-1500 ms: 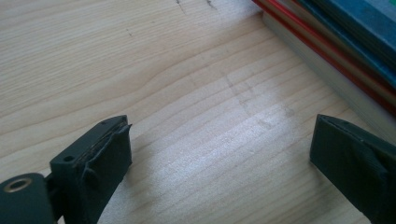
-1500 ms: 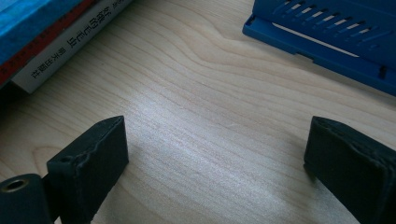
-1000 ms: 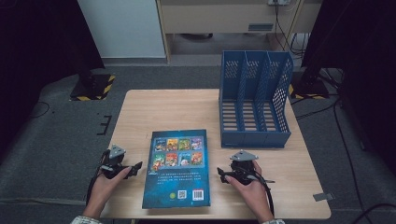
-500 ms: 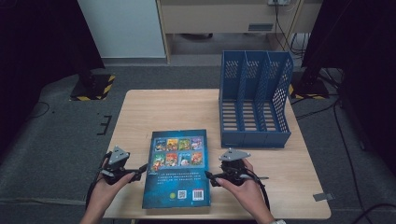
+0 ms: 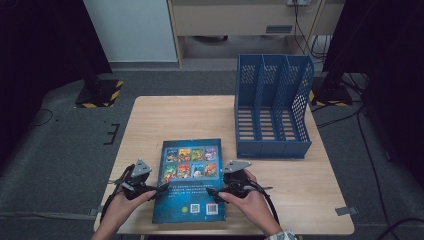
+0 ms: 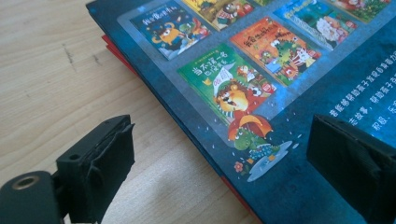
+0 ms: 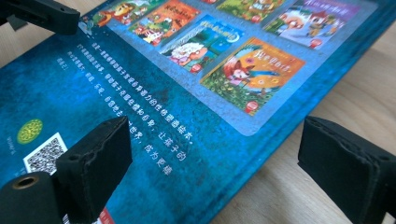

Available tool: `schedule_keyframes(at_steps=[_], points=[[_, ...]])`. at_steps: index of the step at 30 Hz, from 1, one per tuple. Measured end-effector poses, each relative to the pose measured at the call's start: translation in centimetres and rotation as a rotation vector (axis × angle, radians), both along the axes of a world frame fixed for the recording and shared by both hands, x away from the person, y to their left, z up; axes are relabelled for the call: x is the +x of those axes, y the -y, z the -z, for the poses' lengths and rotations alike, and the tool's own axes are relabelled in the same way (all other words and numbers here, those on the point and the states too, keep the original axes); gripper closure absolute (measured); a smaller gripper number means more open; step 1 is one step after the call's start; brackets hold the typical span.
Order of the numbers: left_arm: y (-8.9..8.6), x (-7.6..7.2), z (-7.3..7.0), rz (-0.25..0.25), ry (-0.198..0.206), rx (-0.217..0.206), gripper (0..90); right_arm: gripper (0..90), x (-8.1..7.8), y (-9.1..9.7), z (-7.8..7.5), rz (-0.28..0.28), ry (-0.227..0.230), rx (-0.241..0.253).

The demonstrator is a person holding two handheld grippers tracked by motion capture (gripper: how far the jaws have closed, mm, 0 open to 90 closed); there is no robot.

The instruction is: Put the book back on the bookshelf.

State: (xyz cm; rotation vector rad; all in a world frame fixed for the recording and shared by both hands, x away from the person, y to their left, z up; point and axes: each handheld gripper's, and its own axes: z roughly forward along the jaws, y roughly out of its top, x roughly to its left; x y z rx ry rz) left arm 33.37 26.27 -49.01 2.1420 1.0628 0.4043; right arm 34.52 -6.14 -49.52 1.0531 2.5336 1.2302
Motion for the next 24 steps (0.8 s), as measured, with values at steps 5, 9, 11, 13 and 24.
schedule_keyframes(at_steps=[5, 9, 11, 13, 24], points=[[0.2, 0.3, 0.5, 0.029, -0.038, -0.010, 3.8, 8.8, 0.3, -0.3, 0.4, 0.001, -0.007, 0.001], [0.2, 0.6, 0.7, 0.046, -0.067, -0.037, 3.6, 8.3, 0.6, -0.1, 0.8, 0.001, -0.026, -0.003], [0.2, 0.7, 0.8, 0.057, -0.093, -0.056, 3.6, 8.3, 0.6, 0.2, 1.2, 0.005, -0.056, 0.030], [0.1, 0.8, 1.0, 0.070, -0.123, -0.073, 3.6, 8.2, 0.7, 0.3, 1.5, -0.004, -0.076, 0.056], [-0.2, 1.5, 2.1, 0.116, -0.225, -0.176, 0.8, 7.4, 1.2, -0.2, 2.0, -0.024, -0.128, 0.094]])
